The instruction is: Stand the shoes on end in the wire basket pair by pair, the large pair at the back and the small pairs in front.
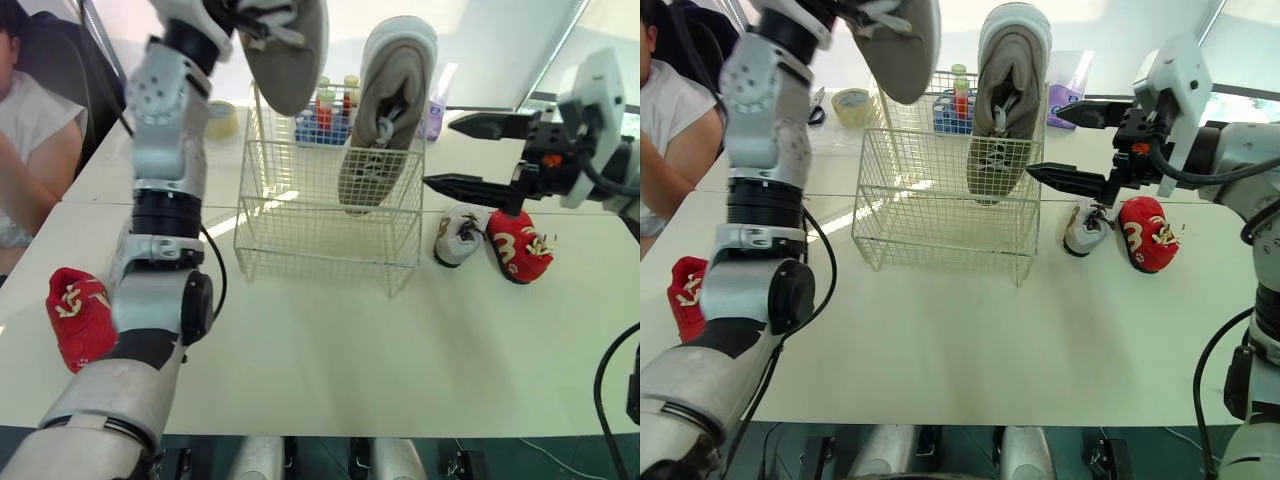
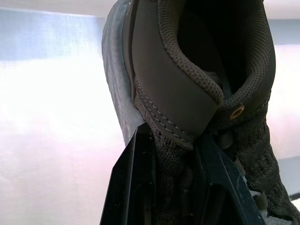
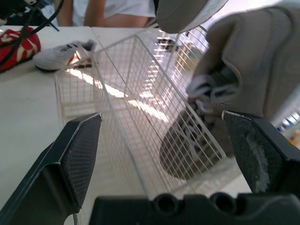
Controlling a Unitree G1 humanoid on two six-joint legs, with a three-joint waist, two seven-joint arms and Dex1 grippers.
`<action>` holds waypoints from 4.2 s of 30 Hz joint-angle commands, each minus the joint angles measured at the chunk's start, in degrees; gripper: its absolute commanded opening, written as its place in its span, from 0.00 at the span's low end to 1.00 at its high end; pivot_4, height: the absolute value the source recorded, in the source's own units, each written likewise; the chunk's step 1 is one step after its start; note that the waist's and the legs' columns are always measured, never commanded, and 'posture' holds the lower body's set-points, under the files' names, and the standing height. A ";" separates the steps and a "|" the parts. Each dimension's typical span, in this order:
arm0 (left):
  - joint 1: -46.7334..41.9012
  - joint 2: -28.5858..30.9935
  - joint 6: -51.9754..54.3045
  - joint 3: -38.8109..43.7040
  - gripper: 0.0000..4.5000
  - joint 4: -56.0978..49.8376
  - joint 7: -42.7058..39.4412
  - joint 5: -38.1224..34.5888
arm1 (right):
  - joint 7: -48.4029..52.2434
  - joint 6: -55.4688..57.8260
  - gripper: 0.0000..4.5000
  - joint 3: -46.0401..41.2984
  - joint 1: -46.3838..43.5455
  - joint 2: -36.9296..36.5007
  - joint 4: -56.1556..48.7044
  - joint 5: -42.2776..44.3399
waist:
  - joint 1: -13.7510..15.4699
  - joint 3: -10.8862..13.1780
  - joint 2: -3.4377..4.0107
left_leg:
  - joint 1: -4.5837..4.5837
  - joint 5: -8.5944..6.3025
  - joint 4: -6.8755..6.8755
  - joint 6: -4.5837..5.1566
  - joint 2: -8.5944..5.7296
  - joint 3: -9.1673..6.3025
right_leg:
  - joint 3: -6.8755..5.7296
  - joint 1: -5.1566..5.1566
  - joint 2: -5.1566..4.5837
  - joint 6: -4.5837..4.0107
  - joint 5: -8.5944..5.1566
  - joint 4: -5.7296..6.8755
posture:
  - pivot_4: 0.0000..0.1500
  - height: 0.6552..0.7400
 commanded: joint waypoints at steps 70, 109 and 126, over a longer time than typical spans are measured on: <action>68.89 29.32 64.23 8.11 0.99 -86.74 -1.88 -62.41 | -56.48 -9.66 1.00 -1.27 32.75 42.35 -7.06 -17.53 | -1.05 -0.46 0.74 | 0.38 -0.03 -0.07 0.06 0.05 -0.21 | 0.38 0.19 0.29 -0.40 -0.16 0.15 | 1.00 1.00; 60.74 40.17 61.28 18.03 1.00 -69.45 -2.63 -78.12 | -54.40 -41.80 0.26 1.33 4.17 30.35 19.15 -34.81 | -2.05 -0.04 1.70 | -0.03 0.11 -0.13 0.03 0.07 -0.13 | 0.48 -0.33 0.39 -0.54 -0.12 0.11 | 1.00 1.00; 26.74 46.48 74.15 13.97 1.00 -37.25 -7.03 -85.06 | 10.93 -30.89 0.26 10.96 -25.57 10.82 15.86 -3.56 | -2.31 0.10 1.20 | 0.07 0.04 -0.22 0.14 0.24 -0.13 | 0.65 -0.13 0.63 -0.26 -0.04 0.05 | 1.00 1.00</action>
